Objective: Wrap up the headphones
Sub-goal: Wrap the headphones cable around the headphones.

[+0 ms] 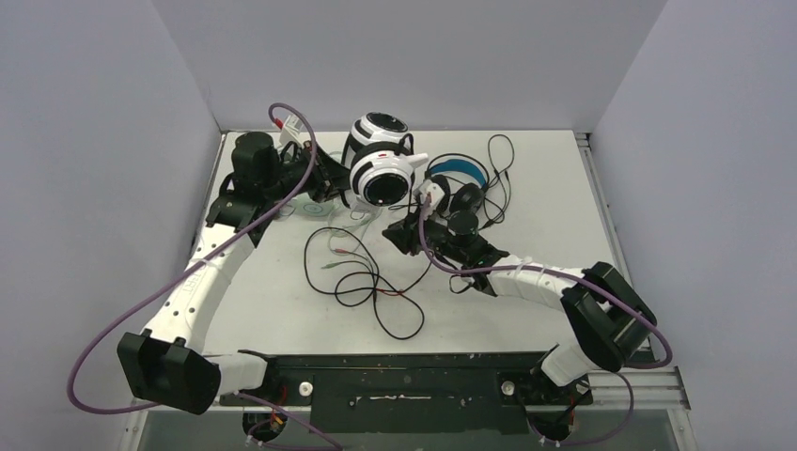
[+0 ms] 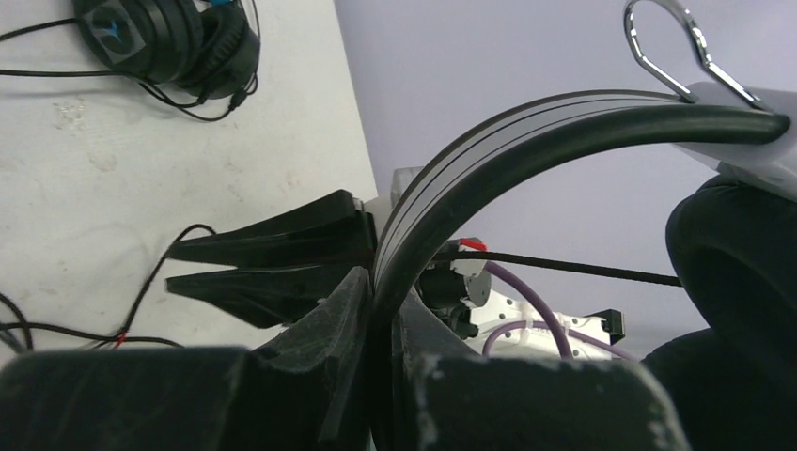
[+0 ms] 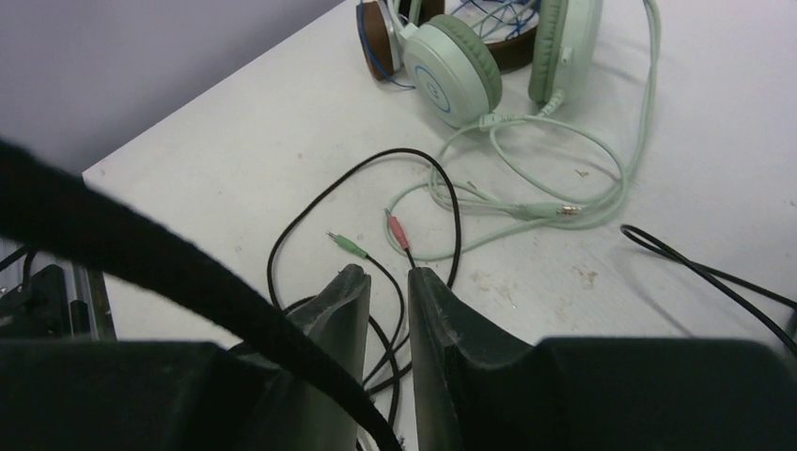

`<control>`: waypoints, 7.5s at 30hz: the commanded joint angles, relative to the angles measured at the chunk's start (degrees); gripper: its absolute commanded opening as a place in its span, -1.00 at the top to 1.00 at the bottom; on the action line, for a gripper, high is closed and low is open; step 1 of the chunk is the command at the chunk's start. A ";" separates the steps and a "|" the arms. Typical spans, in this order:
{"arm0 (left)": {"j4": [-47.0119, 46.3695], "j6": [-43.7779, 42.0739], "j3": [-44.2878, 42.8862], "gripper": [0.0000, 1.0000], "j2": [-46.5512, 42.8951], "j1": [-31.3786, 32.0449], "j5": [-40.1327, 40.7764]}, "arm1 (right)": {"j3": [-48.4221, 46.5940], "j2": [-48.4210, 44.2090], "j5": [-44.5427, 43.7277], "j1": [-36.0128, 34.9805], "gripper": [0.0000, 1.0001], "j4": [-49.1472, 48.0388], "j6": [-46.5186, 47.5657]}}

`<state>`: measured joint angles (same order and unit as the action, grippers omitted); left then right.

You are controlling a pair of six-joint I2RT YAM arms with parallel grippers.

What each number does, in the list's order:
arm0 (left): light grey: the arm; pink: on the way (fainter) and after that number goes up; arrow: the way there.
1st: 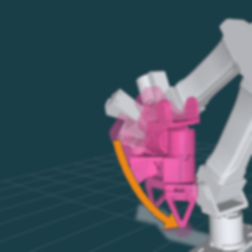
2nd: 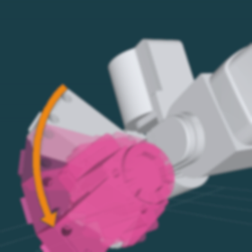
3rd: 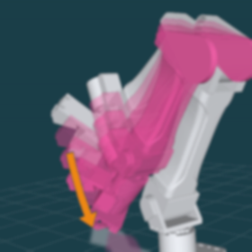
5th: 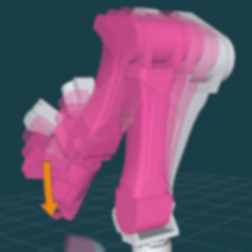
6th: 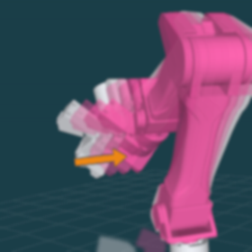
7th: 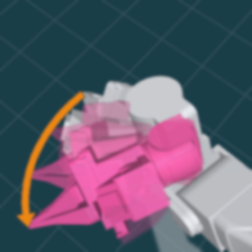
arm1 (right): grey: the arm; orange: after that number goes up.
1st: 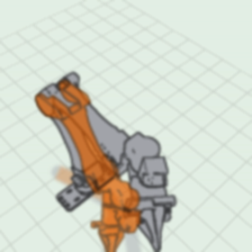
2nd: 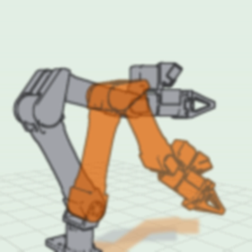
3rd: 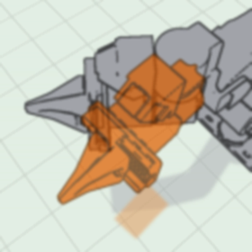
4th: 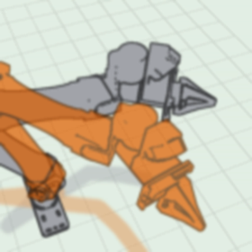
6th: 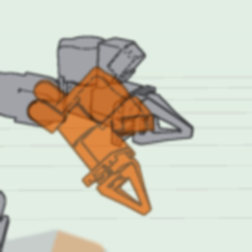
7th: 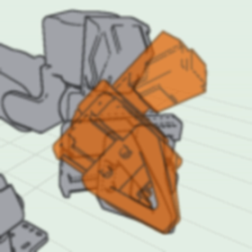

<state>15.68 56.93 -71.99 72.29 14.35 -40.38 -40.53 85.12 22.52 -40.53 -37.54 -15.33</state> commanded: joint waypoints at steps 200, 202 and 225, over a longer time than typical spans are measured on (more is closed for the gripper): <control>23.40 -36.68 -7.95 1.00 -8.09 25.85 50.53 | -7.01 -14.16 -3.64 10.83 0.48 23.95 7.63; 24.60 -34.26 -10.32 1.00 -7.66 25.69 49.18 | -3.54 -15.57 -2.13 11.07 0.35 17.98 6.31; 30.67 -17.05 -23.83 1.00 1.63 13.43 34.12 | 17.90 -22.14 -1.51 11.35 -0.58 -5.83 -2.85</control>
<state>50.30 35.68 -90.98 74.32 28.25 -1.96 -24.99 64.40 21.04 -29.54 -33.36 -16.49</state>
